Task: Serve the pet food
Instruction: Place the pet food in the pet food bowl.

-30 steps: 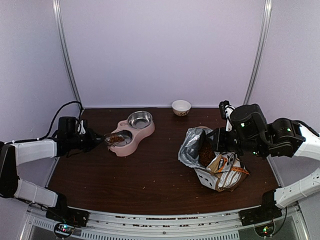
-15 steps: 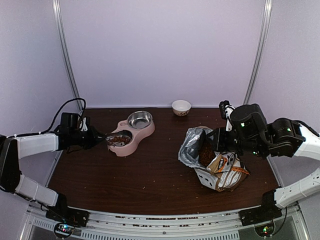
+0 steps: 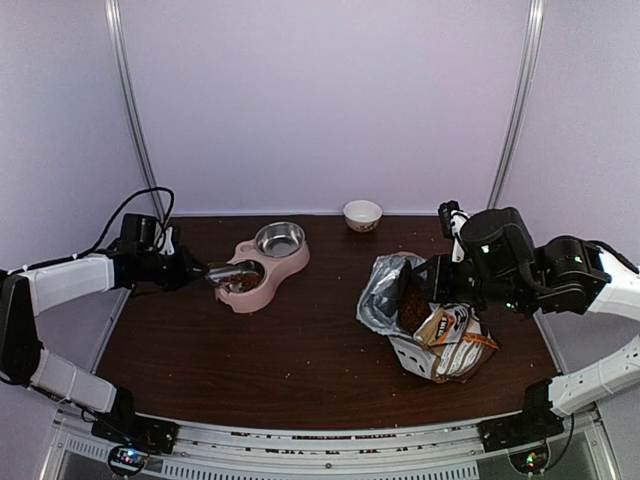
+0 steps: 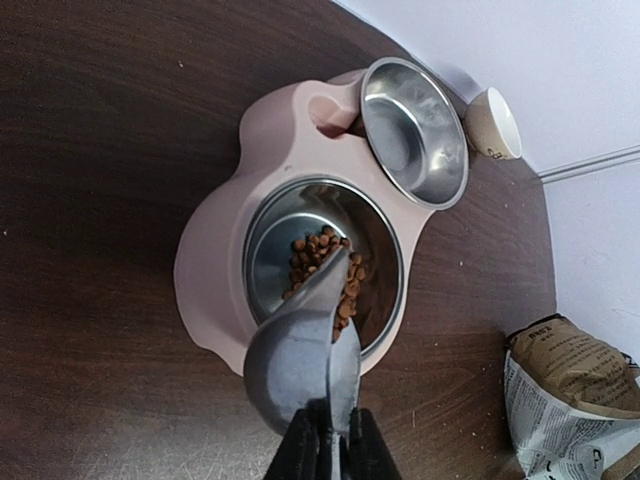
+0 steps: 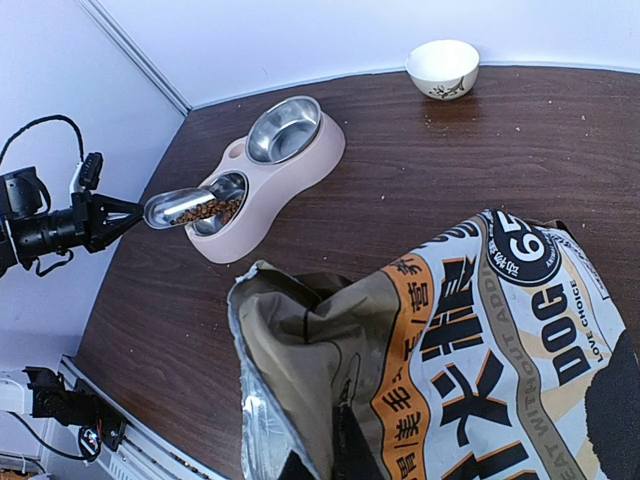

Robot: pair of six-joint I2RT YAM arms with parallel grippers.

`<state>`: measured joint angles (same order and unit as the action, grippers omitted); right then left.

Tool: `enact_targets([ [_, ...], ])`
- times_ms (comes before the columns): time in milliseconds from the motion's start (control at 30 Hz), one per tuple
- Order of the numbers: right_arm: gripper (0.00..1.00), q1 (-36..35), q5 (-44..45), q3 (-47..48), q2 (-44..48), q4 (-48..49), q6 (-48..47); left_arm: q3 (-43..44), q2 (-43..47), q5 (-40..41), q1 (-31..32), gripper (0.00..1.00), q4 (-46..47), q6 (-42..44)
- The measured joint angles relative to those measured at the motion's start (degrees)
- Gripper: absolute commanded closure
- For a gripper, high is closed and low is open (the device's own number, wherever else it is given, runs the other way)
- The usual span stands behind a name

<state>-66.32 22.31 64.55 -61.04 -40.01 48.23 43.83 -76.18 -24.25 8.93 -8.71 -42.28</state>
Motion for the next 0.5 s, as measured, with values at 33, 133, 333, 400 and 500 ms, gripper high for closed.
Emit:
enact_targets([
  [33, 1.00, 0.0, 0.0, 0.0, 0.0, 0.0, 0.0, 0.4, 0.0, 0.1, 0.0, 1.00, -0.5, 0.5],
  [133, 1.00, 0.0, 0.0, 0.0, 0.0, 0.0, 0.0, 1.9, 0.0, 0.8, 0.0, 1.00, -2.5, 2.0],
  [333, 1.00, 0.0, 0.0, 0.0, 0.0, 0.0, 0.0, 3.8, 0.0, 2.2, 0.0, 1.00, -6.2, 5.0],
  [400, 1.00, 0.0, 0.0, 0.0, 0.0, 0.0, 0.0, 4.5, 0.1, 3.1, 0.2, 1.00, -7.8, 6.1],
  [500, 1.00, 0.0, 0.0, 0.0, 0.0, 0.0, 0.0, 5.6, 0.2, 4.3, 0.6, 1.00, -9.6, 7.5],
])
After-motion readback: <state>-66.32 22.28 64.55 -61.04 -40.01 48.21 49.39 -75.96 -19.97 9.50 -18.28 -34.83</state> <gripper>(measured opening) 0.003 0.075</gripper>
